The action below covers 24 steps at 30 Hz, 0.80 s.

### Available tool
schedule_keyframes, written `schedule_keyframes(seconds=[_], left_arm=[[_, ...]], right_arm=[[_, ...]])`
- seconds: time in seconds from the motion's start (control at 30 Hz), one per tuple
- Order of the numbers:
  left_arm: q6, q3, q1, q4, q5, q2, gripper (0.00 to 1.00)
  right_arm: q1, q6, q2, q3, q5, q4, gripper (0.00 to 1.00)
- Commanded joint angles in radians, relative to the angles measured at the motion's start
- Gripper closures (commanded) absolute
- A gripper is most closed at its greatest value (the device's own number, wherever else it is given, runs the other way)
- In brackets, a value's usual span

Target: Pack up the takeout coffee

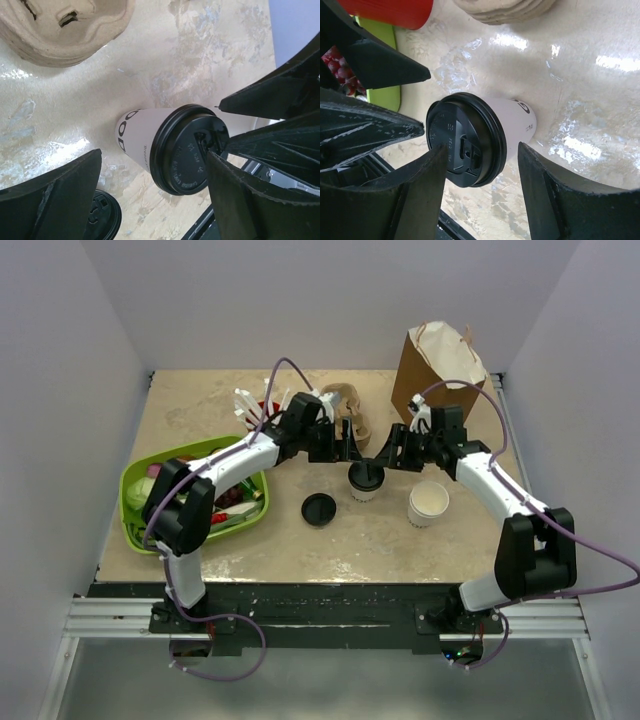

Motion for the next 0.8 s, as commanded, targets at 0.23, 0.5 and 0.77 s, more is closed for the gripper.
schedule_keyframes(seconds=[0.23,0.5,0.77], left_arm=[[-0.084,-0.144,-0.006,0.097,0.039,-0.125,0.09],[-0.158,-0.167,-0.008,0.185,0.077,-0.07,0.18],[-0.17,-0.152,-0.01,0.18,0.079,-0.018,0.32]], right_arm=[[0.002,-0.195,0.12,0.141,-0.104,-0.053,0.4],[0.002,-0.195,0.163,0.115,-0.143,-0.05,0.45],[0.002,-0.12,0.136,0.014,-0.143,-0.011,0.58]])
